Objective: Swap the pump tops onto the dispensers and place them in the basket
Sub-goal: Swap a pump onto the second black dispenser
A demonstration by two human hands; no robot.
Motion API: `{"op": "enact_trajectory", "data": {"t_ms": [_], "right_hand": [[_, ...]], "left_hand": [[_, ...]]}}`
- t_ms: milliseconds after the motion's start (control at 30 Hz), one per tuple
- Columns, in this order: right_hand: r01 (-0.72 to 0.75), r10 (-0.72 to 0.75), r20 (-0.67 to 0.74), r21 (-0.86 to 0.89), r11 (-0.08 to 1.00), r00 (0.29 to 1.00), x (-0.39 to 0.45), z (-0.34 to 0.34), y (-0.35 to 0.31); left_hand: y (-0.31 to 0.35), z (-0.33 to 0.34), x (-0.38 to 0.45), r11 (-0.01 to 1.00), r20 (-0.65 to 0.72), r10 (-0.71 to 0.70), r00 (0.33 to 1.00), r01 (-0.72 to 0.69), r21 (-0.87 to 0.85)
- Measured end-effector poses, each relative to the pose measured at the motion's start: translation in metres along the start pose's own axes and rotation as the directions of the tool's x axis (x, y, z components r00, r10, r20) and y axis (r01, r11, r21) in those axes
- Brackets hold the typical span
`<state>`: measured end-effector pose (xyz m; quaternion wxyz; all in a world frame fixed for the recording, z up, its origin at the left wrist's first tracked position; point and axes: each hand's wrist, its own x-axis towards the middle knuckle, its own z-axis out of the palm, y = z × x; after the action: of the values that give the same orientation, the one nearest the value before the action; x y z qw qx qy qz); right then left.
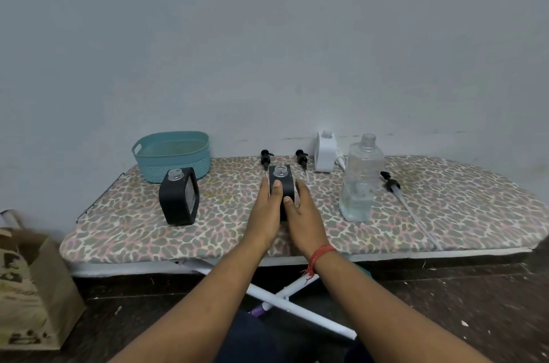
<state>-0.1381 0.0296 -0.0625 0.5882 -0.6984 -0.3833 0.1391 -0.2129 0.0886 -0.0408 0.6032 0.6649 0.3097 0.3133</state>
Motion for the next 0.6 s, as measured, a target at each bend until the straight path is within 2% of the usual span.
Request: {"op": "enact_trajectory", "data": {"t_ms": [133, 267, 400, 500, 600], "right_hand": [[0.075, -0.086, -0.101, -0.114, 0.991, 0.991, 0.001, -0.022, -0.002], [0.165, -0.238, -0.298, -0.25, 0.954, 0.924, 0.004, -0.052, -0.005], [0.137, -0.291, -0.453, -0.343, 0.929, 0.842, 0.011, -0.083, -0.003], [0.057, -0.253, -0.542, -0.351, 0.934, 0.801, 0.019, -0.098, 0.009], [-0.014, -0.203, -0.611, -0.331, 0.944, 0.765, 0.026, -0.106, 0.021]], "left_hand": [[0.005, -0.008, 0.003, 0.991, -0.016, 0.049, 0.999, -0.047, 0.129], [0.011, -0.013, 0.008, 0.926, -0.014, 0.147, 0.989, -0.133, 0.353], [0.012, -0.01, 0.01, 0.702, 0.088, 0.36, 0.929, -0.332, 0.63], [0.016, 0.004, 0.009, 0.556, 0.194, 0.466, 0.863, -0.457, 0.695], [0.02, 0.026, 0.009, 0.445, 0.298, 0.496, 0.816, -0.533, 0.719]]}}
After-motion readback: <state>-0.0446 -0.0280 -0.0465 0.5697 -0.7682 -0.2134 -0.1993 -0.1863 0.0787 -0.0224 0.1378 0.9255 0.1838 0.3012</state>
